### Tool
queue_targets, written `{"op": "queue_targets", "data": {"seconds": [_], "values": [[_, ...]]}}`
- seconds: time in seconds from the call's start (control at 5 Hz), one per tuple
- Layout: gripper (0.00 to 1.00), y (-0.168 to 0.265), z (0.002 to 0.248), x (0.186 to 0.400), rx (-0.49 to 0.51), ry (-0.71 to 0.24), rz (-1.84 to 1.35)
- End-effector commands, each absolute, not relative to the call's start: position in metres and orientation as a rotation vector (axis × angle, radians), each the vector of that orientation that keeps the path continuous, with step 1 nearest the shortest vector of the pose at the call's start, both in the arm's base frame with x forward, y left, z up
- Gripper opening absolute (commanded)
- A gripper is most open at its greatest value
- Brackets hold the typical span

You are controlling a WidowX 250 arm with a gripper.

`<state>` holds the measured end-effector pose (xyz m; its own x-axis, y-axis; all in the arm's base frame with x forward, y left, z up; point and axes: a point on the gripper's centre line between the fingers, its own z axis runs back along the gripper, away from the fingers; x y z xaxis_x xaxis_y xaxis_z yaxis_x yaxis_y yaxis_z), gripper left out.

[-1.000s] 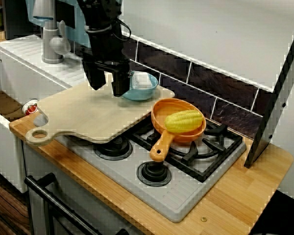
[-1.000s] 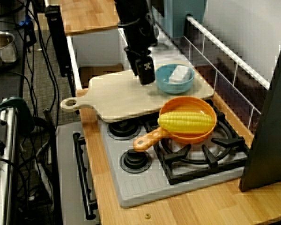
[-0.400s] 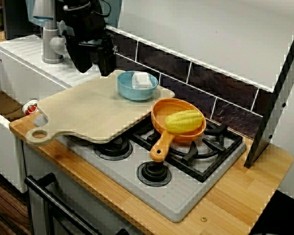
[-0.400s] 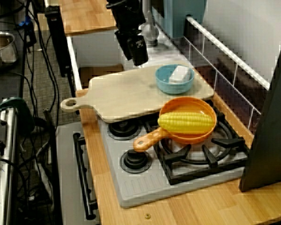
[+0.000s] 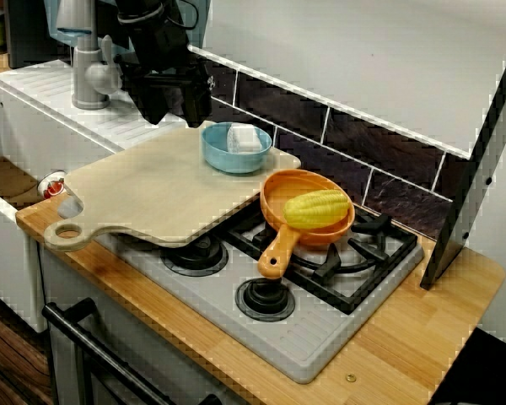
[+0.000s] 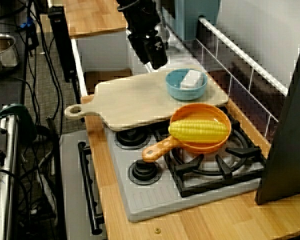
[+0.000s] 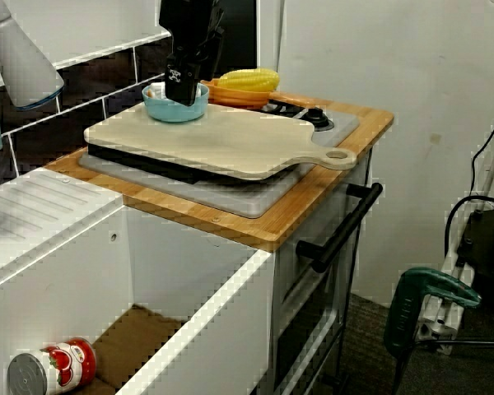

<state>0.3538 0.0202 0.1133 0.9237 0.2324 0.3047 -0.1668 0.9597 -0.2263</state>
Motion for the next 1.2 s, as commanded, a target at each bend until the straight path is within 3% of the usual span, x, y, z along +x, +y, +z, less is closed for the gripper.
{"op": "queue_targets", "data": {"seconds": [0.0,1.0], "values": [[1.0,0.023,0.133,0.37,-0.211,-0.4,0.242],[1.0,0.021,0.108,0.376,-0.176,-0.407,0.28]]}}
